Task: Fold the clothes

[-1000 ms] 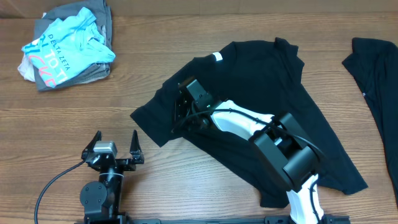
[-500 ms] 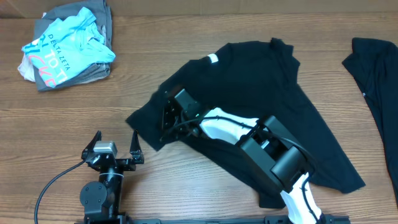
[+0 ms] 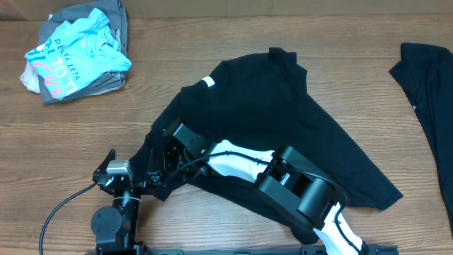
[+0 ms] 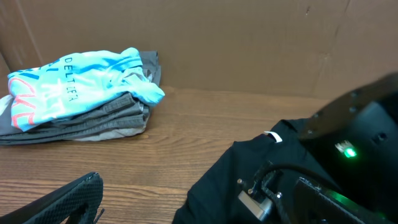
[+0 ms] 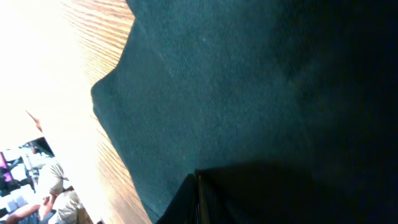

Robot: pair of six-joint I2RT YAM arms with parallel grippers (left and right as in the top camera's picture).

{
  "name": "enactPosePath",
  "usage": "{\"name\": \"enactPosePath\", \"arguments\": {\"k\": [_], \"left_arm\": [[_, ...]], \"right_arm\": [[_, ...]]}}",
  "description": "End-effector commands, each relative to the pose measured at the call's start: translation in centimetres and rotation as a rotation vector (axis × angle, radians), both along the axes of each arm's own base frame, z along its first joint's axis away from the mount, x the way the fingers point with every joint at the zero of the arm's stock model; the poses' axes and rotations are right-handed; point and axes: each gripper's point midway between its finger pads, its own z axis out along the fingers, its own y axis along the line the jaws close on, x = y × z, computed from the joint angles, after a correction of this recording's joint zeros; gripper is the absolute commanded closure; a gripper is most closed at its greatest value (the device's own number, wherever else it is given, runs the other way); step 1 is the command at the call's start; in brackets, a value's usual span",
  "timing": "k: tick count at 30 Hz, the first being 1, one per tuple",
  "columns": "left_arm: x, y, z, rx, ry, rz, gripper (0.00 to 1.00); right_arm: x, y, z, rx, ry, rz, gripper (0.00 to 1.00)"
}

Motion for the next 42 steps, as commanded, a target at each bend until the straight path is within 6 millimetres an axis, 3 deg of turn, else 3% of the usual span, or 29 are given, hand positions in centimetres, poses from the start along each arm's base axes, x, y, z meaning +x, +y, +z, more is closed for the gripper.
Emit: {"name": "enactPosePath", "arguments": {"k": [1, 3, 6, 10, 14, 18, 21, 25, 33, 38, 42], "left_arm": [[0.0, -0.1, 0.0, 0.027, -0.004, -0.003, 0.00], [0.0, -0.1, 0.0, 0.027, -0.004, -0.003, 0.00], [0.0, -0.1, 0.0, 0.027, -0.004, -0.003, 0.00], [0.0, -0.1, 0.0, 0.027, -0.004, -0.003, 0.00], [0.0, -0.1, 0.0, 0.027, -0.004, -0.003, 0.00], [0.0, -0.1, 0.0, 0.027, -0.004, -0.003, 0.00], [0.0, -0.1, 0.0, 0.027, -0.004, -0.003, 0.00], [0.0, -0.1, 0.0, 0.027, -0.004, -0.003, 0.00], [0.0, -0.1, 0.0, 0.027, -0.004, -0.003, 0.00], [0.0, -0.1, 0.0, 0.027, -0.004, -0.003, 0.00], [0.0, -0.1, 0.0, 0.027, -0.004, -0.003, 0.00]], "right_arm": [[3.4, -1.0, 1.6, -0.043, -0.096, -0.005, 0.93], [5.2, -2.2, 4.3, -0.075, -0.164, 0.007, 0.83], [8.1, -5.1, 8.8, -0.152, -0.282, -0.005, 0.39], [13.1, -11.6, 13.5, -0.247, -0.352, -0.175, 0.27], [18.4, -18.6, 15.2, -0.257, -0.357, -0.347, 0.23], [23.3, -26.2, 14.1, -0.254, -0.314, -0.506, 0.23], [25.7, -28.7, 12.4, -0.186, -0.275, -0.541, 0.23], [28.0, -31.9, 8.5, -0.190, -0.251, -0.579, 0.24], [31.7, -35.7, 5.4, -0.380, -0.476, -0.501, 0.23], [32.6, -37.6, 3.5, -0.511, -0.529, -0.502, 0.24], [33.0, -37.9, 2.5, -0.551, -0.568, -0.449, 0.28]]}}
